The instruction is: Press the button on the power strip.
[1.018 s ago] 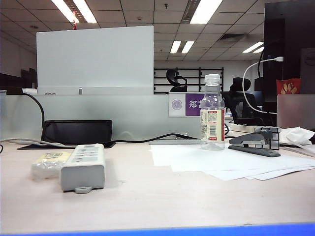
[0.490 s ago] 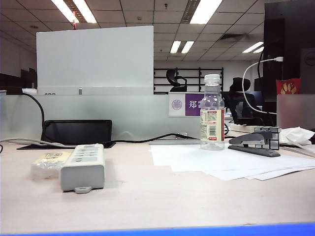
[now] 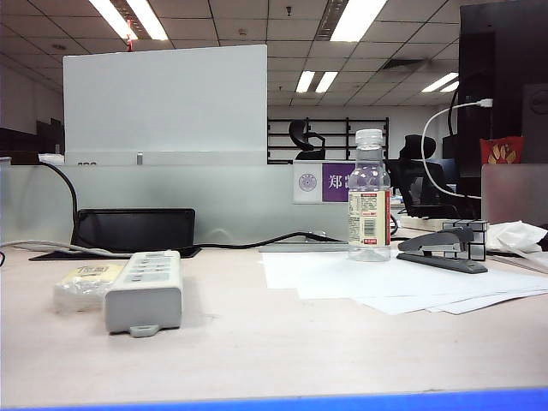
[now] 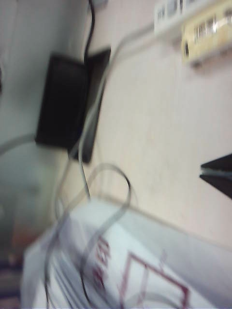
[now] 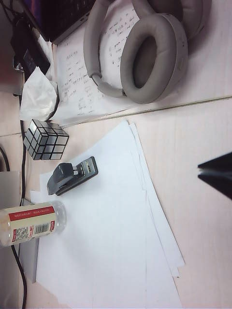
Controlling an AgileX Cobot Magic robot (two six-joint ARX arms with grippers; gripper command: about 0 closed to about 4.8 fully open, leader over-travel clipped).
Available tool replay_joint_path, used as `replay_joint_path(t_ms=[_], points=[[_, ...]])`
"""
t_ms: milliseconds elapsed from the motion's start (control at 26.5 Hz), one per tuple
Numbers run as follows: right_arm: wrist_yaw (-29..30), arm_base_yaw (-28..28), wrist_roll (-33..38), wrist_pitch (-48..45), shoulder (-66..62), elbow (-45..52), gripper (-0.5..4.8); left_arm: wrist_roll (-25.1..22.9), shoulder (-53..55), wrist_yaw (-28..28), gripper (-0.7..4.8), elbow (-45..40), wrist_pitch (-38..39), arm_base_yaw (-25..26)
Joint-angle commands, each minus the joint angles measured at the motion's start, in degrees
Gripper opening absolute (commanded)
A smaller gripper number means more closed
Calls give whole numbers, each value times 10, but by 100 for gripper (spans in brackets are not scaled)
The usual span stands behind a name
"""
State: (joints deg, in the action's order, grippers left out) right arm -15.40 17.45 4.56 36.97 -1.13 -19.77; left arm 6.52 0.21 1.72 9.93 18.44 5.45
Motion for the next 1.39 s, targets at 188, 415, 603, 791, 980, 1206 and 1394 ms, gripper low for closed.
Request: replay_joint_path(t_ms=[188,415,603,791,980,1206,1394], points=[[-1,1,1,-8,1,-2,0,-5,-1,-33,-4,-30,-77,0],[-1,1,1,-8,1,-2,0,-7,-1,-34,-4,-50,-137,0],[-1,1,1,-8,1,-2,0,-6,-1,-33,-4,-64,-169,0],[-1,1,1,-8,1,-2,0,-1,-1,-48,-4,-94,-194,0],[-1,1,1,-8,1,-2,0,-5,-1,-45,-4,-94,-165,0],[-1,1,1,-8,1,-2,0,-7,-1,-43,-4,-94,-154,1],[-1,1,1,-8,1,-2,0,-7,-1,-43,-4,-94,-155,1]])
